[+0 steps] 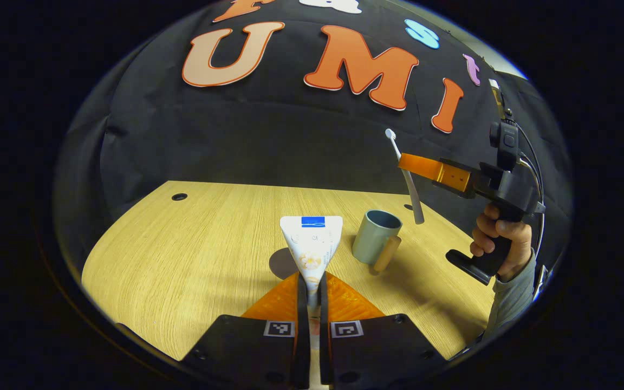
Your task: Put the toothbrush and toothpaste on the desktop into the cup, then pick up the cup and place it on the coaster on the desktop.
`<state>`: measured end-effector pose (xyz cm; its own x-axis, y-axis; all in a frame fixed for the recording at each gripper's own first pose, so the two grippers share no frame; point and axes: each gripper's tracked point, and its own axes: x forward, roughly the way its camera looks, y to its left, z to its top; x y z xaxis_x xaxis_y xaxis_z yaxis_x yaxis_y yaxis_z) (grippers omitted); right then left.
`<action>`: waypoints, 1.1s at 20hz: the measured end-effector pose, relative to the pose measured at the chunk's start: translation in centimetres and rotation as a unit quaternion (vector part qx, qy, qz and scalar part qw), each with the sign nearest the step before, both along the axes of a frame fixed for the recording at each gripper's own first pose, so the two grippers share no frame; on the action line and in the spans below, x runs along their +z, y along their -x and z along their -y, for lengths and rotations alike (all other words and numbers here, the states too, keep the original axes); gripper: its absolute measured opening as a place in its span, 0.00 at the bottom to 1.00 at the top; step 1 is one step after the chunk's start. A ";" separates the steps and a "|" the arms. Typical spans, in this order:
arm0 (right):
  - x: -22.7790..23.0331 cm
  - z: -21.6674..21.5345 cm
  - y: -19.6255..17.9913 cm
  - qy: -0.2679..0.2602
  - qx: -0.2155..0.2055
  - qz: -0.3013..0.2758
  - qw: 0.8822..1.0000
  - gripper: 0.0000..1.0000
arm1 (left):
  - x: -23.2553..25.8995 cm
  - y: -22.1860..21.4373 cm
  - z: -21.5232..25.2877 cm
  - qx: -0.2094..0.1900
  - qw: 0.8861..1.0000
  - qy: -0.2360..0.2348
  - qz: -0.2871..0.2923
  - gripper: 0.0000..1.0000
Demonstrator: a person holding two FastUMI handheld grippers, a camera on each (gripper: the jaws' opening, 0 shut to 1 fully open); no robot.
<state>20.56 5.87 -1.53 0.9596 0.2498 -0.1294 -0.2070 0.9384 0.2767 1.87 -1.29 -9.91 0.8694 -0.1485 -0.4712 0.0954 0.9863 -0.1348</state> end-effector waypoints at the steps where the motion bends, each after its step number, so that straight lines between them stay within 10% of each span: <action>1: -0.1 0.2 -0.5 -0.002 -0.002 0.001 1.000 0.04 | 0.0 0.1 -0.1 0.002 1.000 -0.002 -0.001 0.10; 22: -4.2 1.0 -2.9 -0.003 0.005 0.074 0.997 0.05 | 4.8 -2.5 1.9 0.024 0.997 0.004 0.071 0.10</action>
